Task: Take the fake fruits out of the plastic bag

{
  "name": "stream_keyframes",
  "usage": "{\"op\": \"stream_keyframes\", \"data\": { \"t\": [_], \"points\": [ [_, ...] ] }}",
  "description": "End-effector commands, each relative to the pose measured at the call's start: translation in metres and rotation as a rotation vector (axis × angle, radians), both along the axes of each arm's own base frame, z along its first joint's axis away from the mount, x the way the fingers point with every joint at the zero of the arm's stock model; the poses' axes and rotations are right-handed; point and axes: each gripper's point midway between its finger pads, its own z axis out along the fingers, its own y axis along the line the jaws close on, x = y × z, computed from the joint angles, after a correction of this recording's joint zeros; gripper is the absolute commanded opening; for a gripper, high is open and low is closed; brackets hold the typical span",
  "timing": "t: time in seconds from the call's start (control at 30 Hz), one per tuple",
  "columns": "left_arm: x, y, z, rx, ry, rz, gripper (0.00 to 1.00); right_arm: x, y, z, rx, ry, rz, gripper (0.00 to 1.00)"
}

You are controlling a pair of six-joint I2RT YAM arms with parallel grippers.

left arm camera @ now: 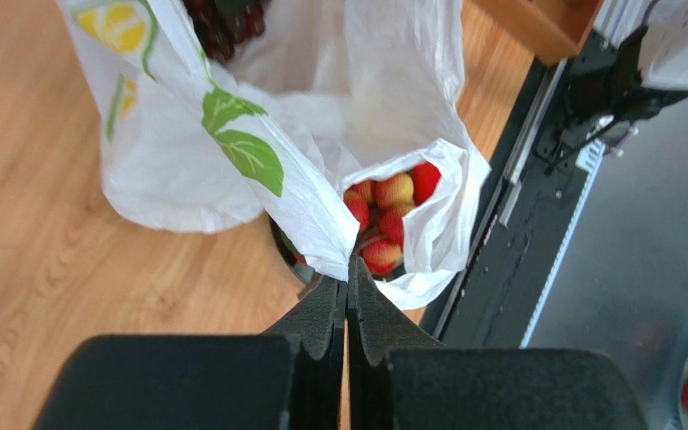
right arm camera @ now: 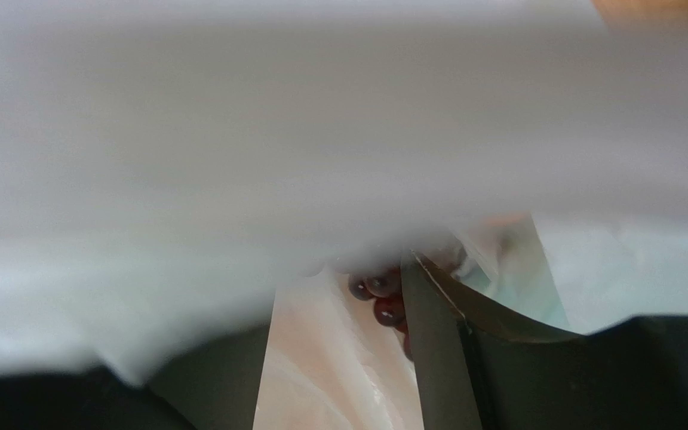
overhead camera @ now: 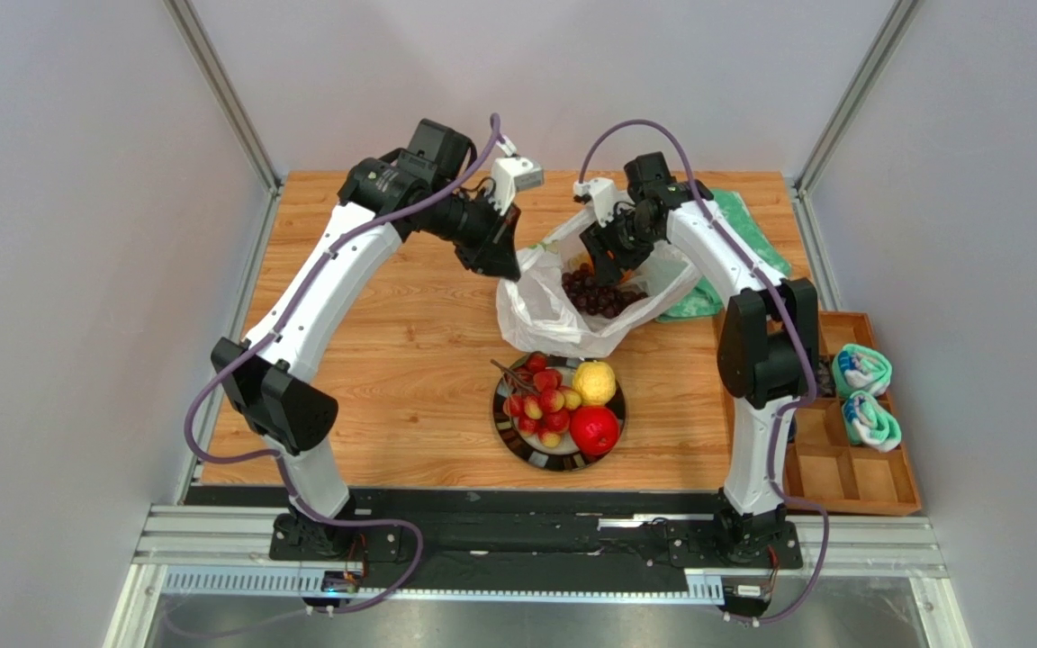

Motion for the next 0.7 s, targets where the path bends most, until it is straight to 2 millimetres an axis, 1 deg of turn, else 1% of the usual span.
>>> {"op": "stream_keyframes", "data": {
  "t": [0.0, 0.03, 0.07, 0.1, 0.13, 0.17, 0.2, 0.23, 0.27, 0.3, 0.33, 0.37, 0.4, 0.43, 0.47, 0.5, 0.53, 0.57, 0.6, 0.67],
  "points": [
    [0.009, -0.019, 0.06, -0.137, -0.118, -0.017, 0.0, 0.0, 0.026, 0.021, 0.106, -0.034, 0.091, 0.57],
    [0.006, -0.022, 0.068, -0.165, -0.117, -0.036, 0.0, 0.005, 0.028, 0.023, 0.113, -0.045, 0.081, 0.57],
    [0.004, -0.024, 0.073, -0.183, -0.12, -0.047, 0.0, 0.01, 0.03, 0.02, 0.118, -0.047, 0.072, 0.58],
    [0.002, -0.026, 0.081, -0.204, -0.128, -0.06, 0.0, 0.019, 0.03, 0.017, 0.115, -0.061, 0.039, 0.59],
    [-0.003, -0.028, 0.086, -0.23, -0.127, -0.085, 0.0, 0.032, 0.031, 0.023, 0.114, -0.093, 0.007, 0.6],
    [-0.005, -0.028, 0.088, -0.237, -0.126, -0.092, 0.0, 0.042, 0.029, 0.023, 0.103, -0.11, -0.025, 0.63],
    [-0.006, -0.029, 0.087, -0.238, -0.118, -0.098, 0.0, 0.053, 0.023, 0.008, 0.062, -0.103, -0.073, 0.64],
    [-0.01, -0.028, 0.086, -0.239, -0.113, -0.108, 0.0, 0.063, 0.022, 0.01, 0.06, -0.111, -0.117, 0.65],
    [-0.011, -0.027, 0.082, -0.233, -0.102, -0.114, 0.0, 0.076, 0.021, 0.016, 0.06, -0.139, -0.147, 0.69],
    [-0.015, -0.026, 0.072, -0.218, -0.073, -0.12, 0.0, 0.084, 0.018, 0.008, 0.042, -0.14, -0.172, 0.71],
    [-0.019, -0.024, 0.069, -0.212, -0.066, -0.128, 0.0, 0.089, 0.016, 0.003, 0.039, -0.139, -0.189, 0.74],
    [-0.02, -0.022, 0.062, -0.199, -0.051, -0.126, 0.0, 0.094, 0.017, 0.004, 0.035, -0.151, -0.19, 0.78],
    [-0.023, -0.02, 0.048, -0.174, -0.019, -0.127, 0.0, 0.097, 0.015, -0.002, 0.02, -0.151, -0.196, 0.79],
    [-0.023, -0.016, 0.042, -0.147, -0.034, -0.121, 0.0, 0.098, 0.012, -0.017, -0.001, -0.133, -0.203, 0.8],
    [-0.023, -0.014, 0.035, -0.128, -0.03, -0.114, 0.0, 0.099, 0.012, -0.023, -0.009, -0.125, -0.212, 0.84],
    [-0.025, -0.011, 0.025, -0.106, -0.013, -0.111, 0.0, 0.099, 0.012, -0.029, -0.009, -0.11, -0.213, 0.84],
    [-0.024, -0.008, 0.019, -0.089, -0.018, -0.111, 0.0, 0.097, 0.013, -0.039, -0.015, -0.089, -0.209, 0.86],
    [-0.024, -0.007, 0.014, -0.077, -0.017, -0.109, 0.0, 0.096, 0.012, -0.043, -0.015, -0.077, -0.215, 0.89],
    [-0.025, -0.005, 0.007, -0.062, -0.011, -0.107, 0.0, 0.095, 0.013, -0.048, -0.021, -0.071, -0.215, 1.0],
    [-0.023, -0.003, 0.001, -0.043, -0.005, -0.101, 0.0, 0.096, 0.012, -0.055, -0.037, -0.069, -0.221, 1.0]
  ]
}}
